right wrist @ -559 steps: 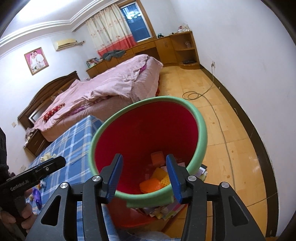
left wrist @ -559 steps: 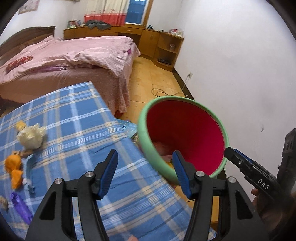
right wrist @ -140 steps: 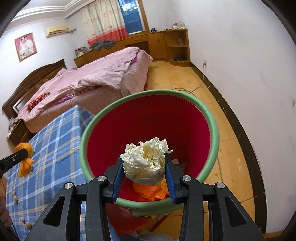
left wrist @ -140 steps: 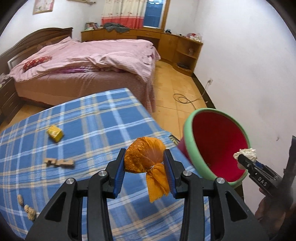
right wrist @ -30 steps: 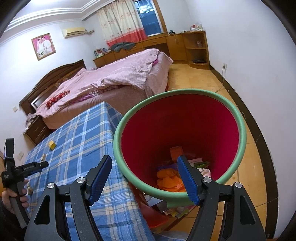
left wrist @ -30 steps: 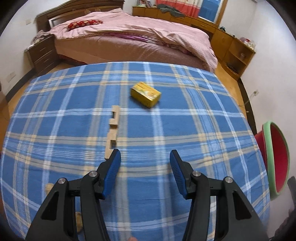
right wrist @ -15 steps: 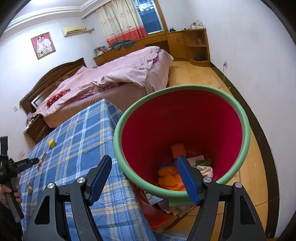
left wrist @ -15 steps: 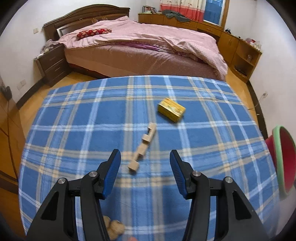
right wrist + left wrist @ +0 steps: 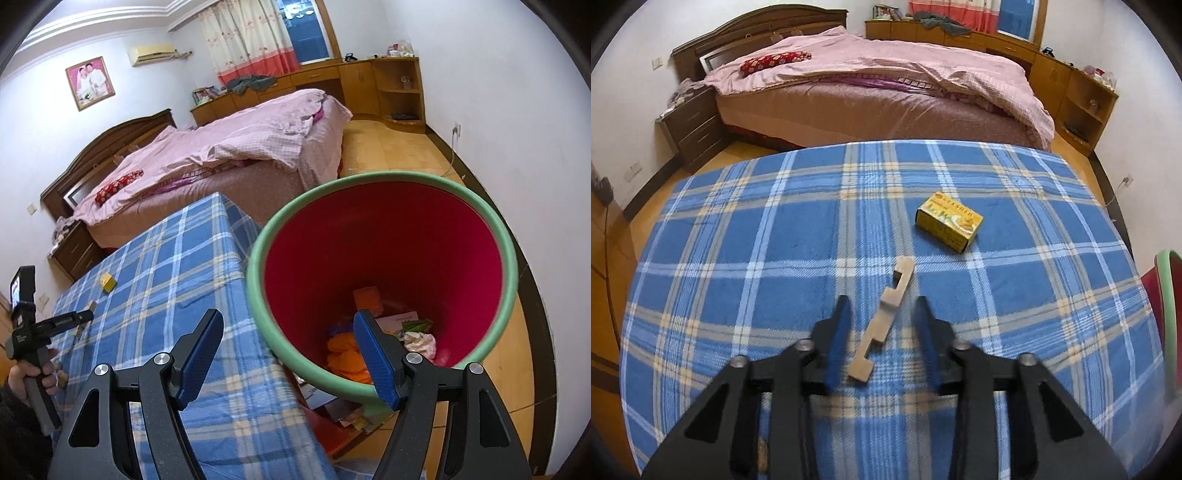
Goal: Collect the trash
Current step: 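Grasp the light wooden piece with the left tool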
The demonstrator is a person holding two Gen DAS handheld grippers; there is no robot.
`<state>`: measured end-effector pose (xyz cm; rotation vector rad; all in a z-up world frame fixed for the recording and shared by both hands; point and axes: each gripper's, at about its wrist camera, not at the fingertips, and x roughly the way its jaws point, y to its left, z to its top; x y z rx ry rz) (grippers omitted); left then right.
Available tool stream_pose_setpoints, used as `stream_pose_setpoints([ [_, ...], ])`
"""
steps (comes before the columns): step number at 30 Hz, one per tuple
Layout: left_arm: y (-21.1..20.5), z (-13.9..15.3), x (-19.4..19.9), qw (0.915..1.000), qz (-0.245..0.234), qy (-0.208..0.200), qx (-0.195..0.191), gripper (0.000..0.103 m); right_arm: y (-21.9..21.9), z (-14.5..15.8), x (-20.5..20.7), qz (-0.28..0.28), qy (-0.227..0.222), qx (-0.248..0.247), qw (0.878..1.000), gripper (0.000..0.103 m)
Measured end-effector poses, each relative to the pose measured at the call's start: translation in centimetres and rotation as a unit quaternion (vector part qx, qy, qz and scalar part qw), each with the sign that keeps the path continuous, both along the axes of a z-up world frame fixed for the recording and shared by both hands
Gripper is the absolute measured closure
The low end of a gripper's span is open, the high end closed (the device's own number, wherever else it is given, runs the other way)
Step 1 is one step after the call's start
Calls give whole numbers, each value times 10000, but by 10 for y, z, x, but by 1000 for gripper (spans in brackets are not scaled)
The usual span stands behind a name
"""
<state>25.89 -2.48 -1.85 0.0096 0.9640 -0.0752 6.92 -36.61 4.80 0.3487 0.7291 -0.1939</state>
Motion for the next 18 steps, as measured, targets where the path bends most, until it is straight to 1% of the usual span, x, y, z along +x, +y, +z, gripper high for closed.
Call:
stream_pose_setpoints([
  [1,-1,0,0,10000,-69,-11,-16,83,2,1,2,25,5,-2,10000,29],
  [3,-2,1,-1,9999,-161,-25,-43,92,9,2,8,99,17,-13,9999,29],
  [5,0,1,-1,9998,-159,-37,-94,92,18,5,15,199,27,-27,9998,29],
  [10,20,5,-3,9989,53,-96,-461,93,44,12,37,501,37,-90,9987,29],
  [13,37,13,-3,9976,220,-253,-609,93,63,16,54,718,33,-141,9973,29],
  [18,70,22,-7,9941,650,-523,-687,93,102,18,85,1140,29,-169,9933,29],
])
